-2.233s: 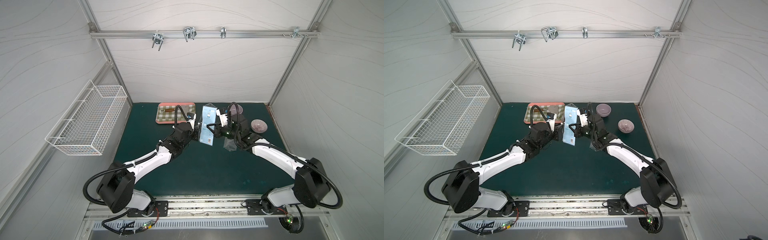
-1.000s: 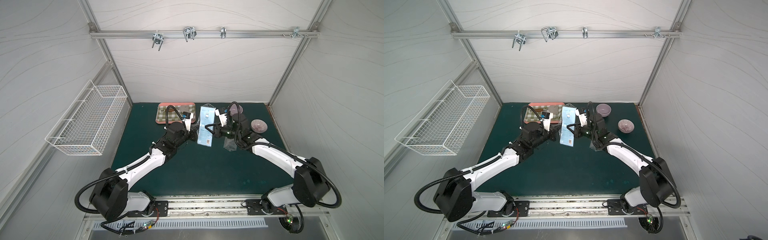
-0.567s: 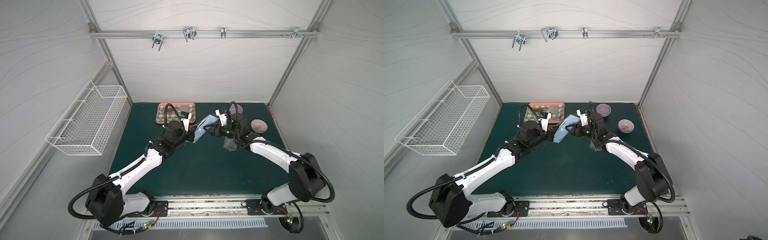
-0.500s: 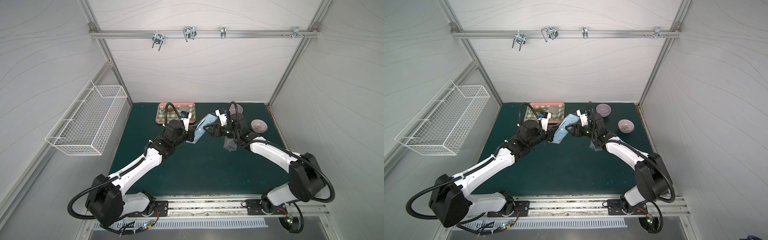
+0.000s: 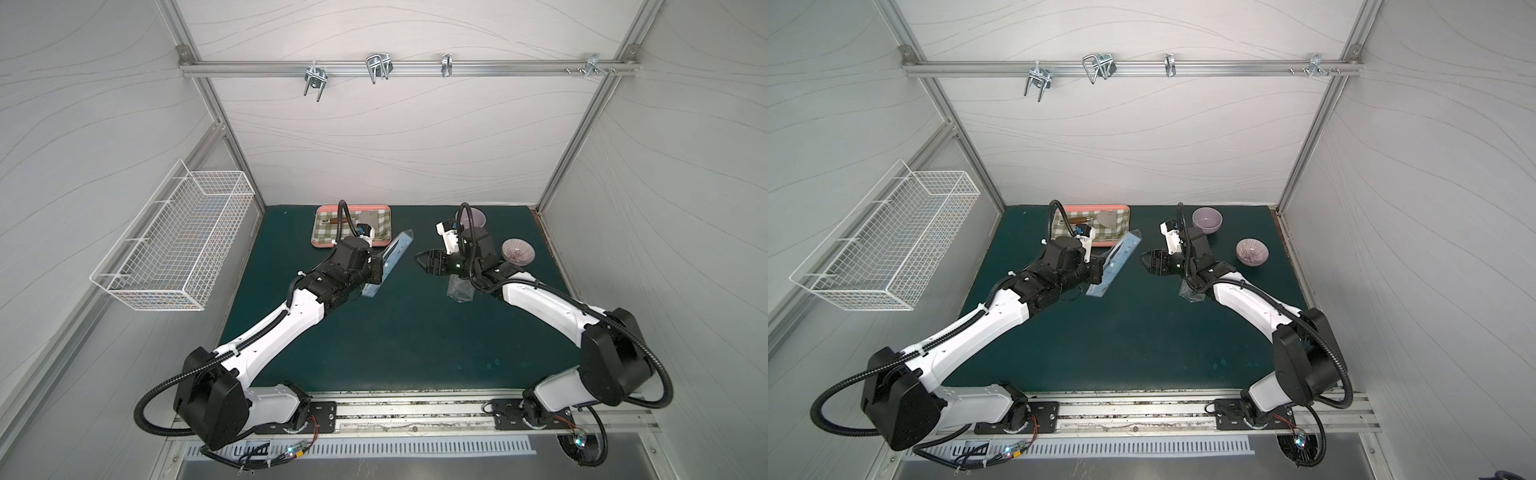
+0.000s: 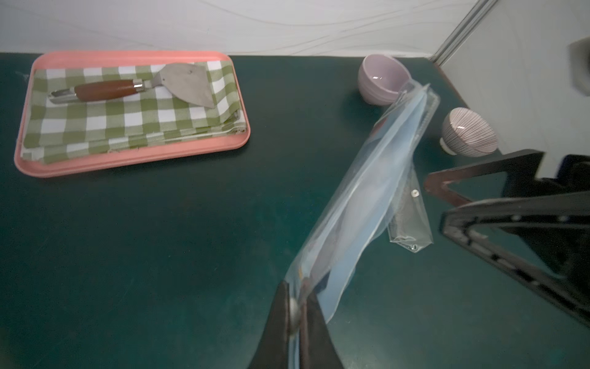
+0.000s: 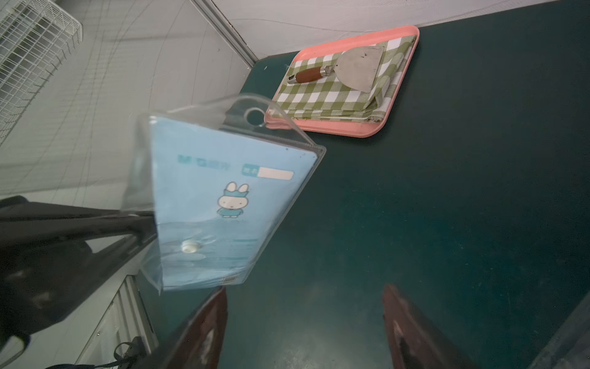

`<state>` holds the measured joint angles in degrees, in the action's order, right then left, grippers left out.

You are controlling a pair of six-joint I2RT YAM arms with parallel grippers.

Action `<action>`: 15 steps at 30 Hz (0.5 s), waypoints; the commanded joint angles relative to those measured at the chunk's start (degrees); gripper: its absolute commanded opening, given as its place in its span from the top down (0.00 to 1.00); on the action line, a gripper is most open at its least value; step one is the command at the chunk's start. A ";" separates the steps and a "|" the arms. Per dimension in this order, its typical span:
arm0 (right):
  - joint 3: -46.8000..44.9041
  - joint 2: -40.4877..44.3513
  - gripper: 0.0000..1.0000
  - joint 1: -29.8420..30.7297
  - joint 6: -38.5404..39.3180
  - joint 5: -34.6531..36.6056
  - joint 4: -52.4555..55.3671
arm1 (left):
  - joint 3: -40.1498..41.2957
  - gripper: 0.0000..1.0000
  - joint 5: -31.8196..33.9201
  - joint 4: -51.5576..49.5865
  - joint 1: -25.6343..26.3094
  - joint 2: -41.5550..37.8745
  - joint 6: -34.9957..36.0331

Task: Open the ruler set and take out the ruler
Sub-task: Take out the ruler from the ruler set bag.

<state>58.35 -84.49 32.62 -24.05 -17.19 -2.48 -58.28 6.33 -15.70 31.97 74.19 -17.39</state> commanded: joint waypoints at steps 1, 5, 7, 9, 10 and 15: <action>1.40 1.74 0.35 -0.27 -0.72 -3.28 0.93 | -2.89 1.00 2.19 -1.47 -0.17 2.07 -3.17; 2.34 0.16 0.80 -0.10 -4.05 -7.83 -1.06 | -2.22 1.00 -0.58 0.06 -0.21 4.44 -5.69; 2.65 -0.88 1.00 0.14 -5.42 -9.47 -2.27 | -1.84 1.00 -1.86 0.93 -0.17 5.70 -6.98; 2.98 -1.93 1.00 0.64 -6.74 -10.39 -3.25 | -1.45 1.00 -2.90 1.65 -0.16 7.00 -8.10; 3.21 -2.54 1.00 1.00 -7.30 -10.84 -3.71 | -1.23 1.00 -3.22 2.32 -0.20 7.51 -8.59; 5.66 -5.49 1.00 3.43 -8.82 -10.11 -3.14 | -0.69 1.00 -3.27 4.48 -0.11 9.36 -10.85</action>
<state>62.00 -88.42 34.59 -30.83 -26.09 -4.71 -58.26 3.60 -15.99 31.97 82.78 -25.12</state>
